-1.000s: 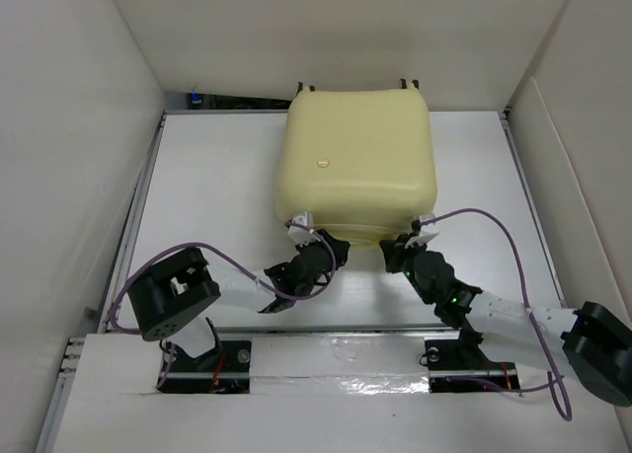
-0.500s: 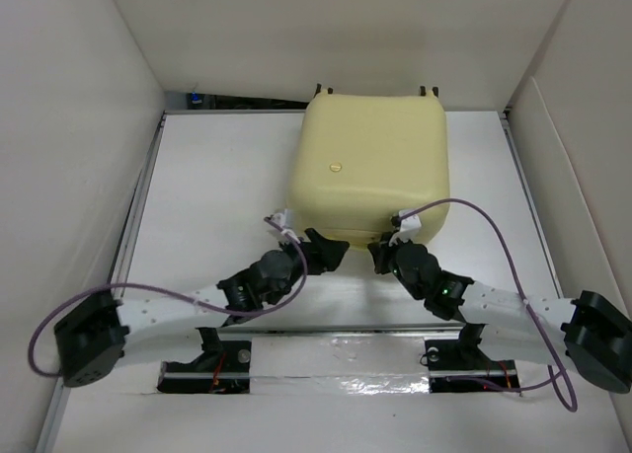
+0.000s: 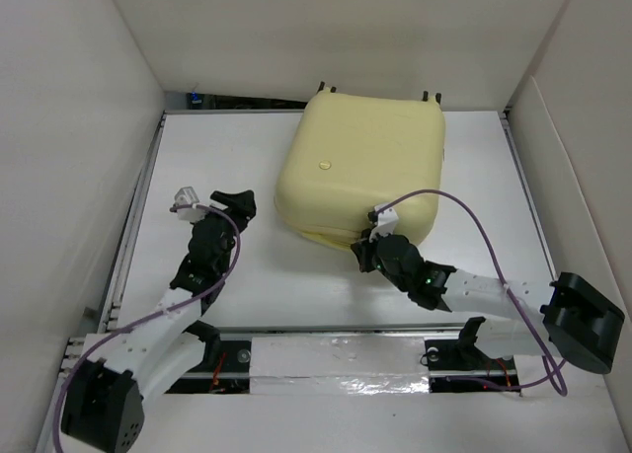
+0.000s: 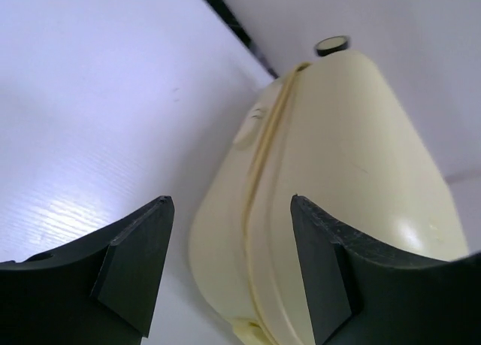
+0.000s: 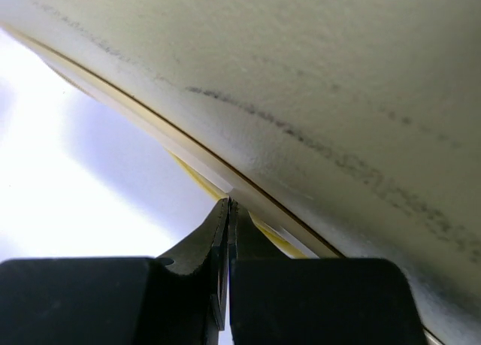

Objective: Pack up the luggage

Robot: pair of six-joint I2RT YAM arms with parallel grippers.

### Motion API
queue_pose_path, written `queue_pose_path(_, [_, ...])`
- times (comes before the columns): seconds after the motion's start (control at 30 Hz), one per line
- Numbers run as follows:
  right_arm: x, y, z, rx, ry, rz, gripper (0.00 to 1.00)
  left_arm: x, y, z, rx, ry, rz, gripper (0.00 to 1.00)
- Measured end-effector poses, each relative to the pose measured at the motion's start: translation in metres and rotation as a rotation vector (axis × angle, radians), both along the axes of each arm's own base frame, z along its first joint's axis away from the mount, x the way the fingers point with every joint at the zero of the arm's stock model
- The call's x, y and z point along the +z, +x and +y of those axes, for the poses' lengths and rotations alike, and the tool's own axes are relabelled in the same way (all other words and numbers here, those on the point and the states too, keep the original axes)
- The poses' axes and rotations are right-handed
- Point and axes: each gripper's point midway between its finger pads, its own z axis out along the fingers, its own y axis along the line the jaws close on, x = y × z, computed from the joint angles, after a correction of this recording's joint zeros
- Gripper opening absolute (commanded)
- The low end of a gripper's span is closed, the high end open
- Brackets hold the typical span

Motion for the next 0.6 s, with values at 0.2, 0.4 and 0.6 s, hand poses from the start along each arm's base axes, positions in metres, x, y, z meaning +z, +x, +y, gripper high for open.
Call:
queue_pose_path(0.2, [0.0,-0.002,0.003,0.019,-0.025,0.007,0.0,-0.057,0.035,-0.011,-0.069,0.03,0.182,0.54])
queue_pose_path(0.4, [0.0,0.0,0.012,0.038,-0.044,0.012,0.0,-0.079,0.058,-0.037,-0.155,0.014,0.24,0.49])
queue_pose_path(0.6, [0.003,0.012,0.051,0.115,-0.12,0.001,0.0,-0.074,0.061,-0.037,-0.145,0.022,0.215,0.47])
